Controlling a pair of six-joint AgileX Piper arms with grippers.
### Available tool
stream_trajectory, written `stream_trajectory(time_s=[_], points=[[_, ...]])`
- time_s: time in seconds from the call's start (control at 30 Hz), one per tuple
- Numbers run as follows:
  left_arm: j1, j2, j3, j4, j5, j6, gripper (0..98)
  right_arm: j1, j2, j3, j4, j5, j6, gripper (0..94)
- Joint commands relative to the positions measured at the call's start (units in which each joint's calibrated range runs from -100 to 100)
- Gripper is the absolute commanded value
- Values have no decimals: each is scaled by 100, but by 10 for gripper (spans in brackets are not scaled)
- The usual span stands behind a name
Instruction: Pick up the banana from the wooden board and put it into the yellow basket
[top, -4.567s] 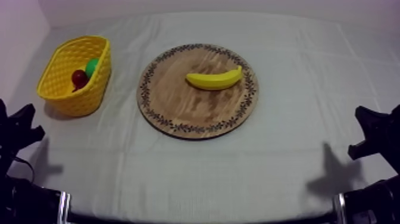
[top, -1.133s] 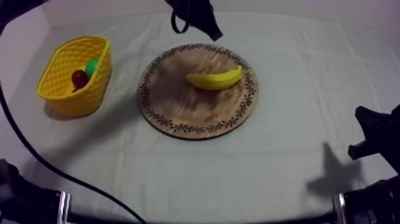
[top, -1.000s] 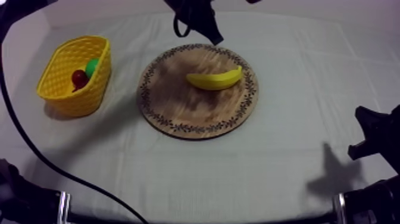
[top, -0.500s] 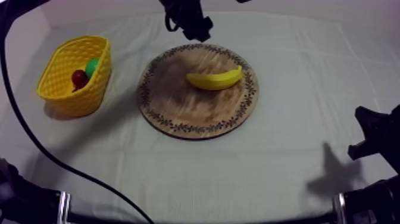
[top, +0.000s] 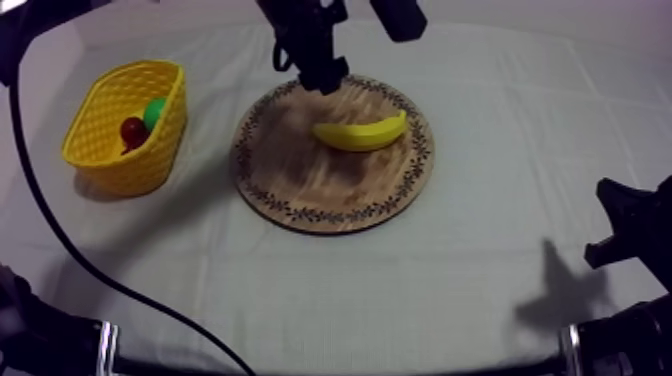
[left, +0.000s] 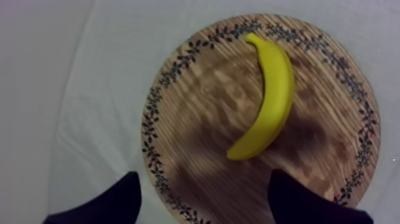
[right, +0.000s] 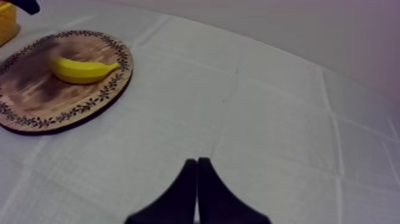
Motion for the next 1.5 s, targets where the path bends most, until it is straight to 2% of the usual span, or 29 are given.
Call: stream_trajectory(time_s=[0.0,0.47,0.9,1.0,1.23,1.47], points=[[13,69,46,7,-41,-17,773,0,0,-3,-2,-2,2,3],[71,1252,-145,59,-515,-129,740,0,0,-3,-7,-2,2,3],[15,2063,-602,242,-576,-253,690,0,0,-3,-7,-2,2,3],[-2,2150,-700,268,-607,-296,621,0,0,-3,-7,-2,2,3],[3,2278,-834,324,-665,-422,370,0,0,-3,-7,-2,2,3],[19,2318,-895,364,-649,-434,258,0,0,-3,-7,-2,2,3]])
